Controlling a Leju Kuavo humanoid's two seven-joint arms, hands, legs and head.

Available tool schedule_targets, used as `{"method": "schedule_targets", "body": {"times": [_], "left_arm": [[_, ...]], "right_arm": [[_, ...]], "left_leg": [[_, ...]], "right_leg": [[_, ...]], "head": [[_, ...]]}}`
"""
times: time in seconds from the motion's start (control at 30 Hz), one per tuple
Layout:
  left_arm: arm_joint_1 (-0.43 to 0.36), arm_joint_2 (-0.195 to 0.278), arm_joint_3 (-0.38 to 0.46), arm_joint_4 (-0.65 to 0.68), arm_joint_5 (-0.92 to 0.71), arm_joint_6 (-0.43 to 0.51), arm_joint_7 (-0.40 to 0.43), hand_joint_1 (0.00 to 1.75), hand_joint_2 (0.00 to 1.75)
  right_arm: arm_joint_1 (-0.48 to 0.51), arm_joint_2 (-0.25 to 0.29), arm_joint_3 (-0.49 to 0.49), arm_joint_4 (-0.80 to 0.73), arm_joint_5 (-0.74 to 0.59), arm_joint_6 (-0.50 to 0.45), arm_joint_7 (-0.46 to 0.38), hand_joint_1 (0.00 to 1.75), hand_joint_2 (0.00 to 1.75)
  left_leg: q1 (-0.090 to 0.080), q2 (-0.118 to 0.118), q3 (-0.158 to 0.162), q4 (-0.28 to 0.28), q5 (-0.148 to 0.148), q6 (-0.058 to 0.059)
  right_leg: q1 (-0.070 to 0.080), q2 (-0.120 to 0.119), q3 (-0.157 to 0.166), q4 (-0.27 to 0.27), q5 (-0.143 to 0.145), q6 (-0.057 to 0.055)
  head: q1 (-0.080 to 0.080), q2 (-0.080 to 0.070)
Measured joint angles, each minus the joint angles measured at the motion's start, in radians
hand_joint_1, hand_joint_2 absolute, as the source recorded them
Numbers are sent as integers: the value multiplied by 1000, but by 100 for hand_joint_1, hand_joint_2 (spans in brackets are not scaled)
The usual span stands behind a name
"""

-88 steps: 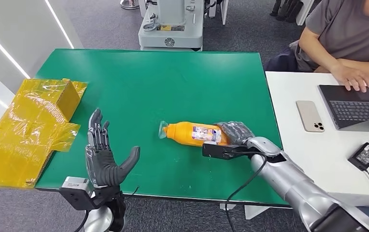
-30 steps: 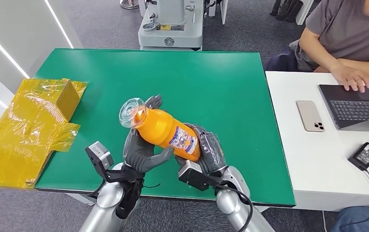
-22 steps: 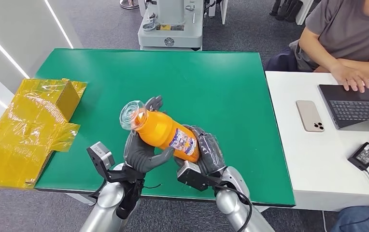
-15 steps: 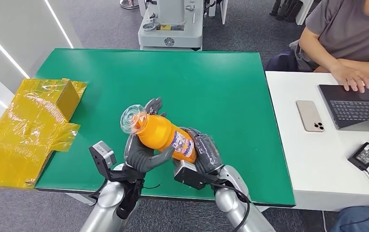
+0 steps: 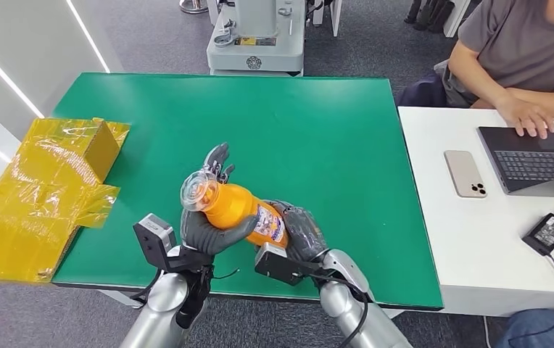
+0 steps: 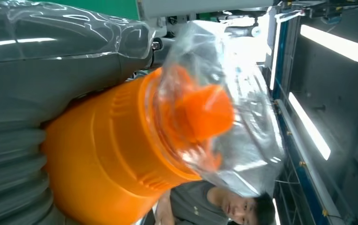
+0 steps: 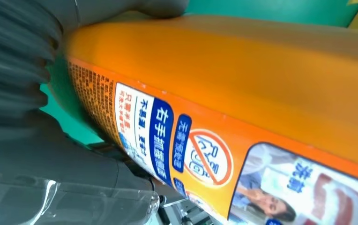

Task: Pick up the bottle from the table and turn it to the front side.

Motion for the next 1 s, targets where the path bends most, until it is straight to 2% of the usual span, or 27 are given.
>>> {"method": "schedule_targets", "body": {"times": [0.53, 0.67, 0.83, 1.0], "left_arm": [[7, 0, 9, -7, -17, 45, -3, 0, 175], [9, 0, 9, -7, -13, 37, -3, 171, 175], [8, 0, 9, -7, 37, -30, -3, 175, 175], [7, 0, 8, -7, 52, -57, -2, 175, 175]], "right_arm": [[34, 0, -4, 6, 30, 15, 37, 175, 175], [46, 0, -8, -2, 32, 13, 40, 175, 175], [64, 0, -19, -24, 36, -2, 42, 175, 175], [82, 0, -32, -51, 37, -18, 48, 174, 175]], "left_leg": [[0, 0, 0, 0, 0, 0], [0, 0, 0, 0, 0, 0], [0, 0, 0, 0, 0, 0], [0, 0, 0, 0, 0, 0]], "right_leg": [[0, 0, 0, 0, 0, 0], [0, 0, 0, 0, 0, 0], [0, 0, 0, 0, 0, 0], [0, 0, 0, 0, 0, 0]], "head": [[0, 0], [0, 0], [0, 0], [0, 0]]}}
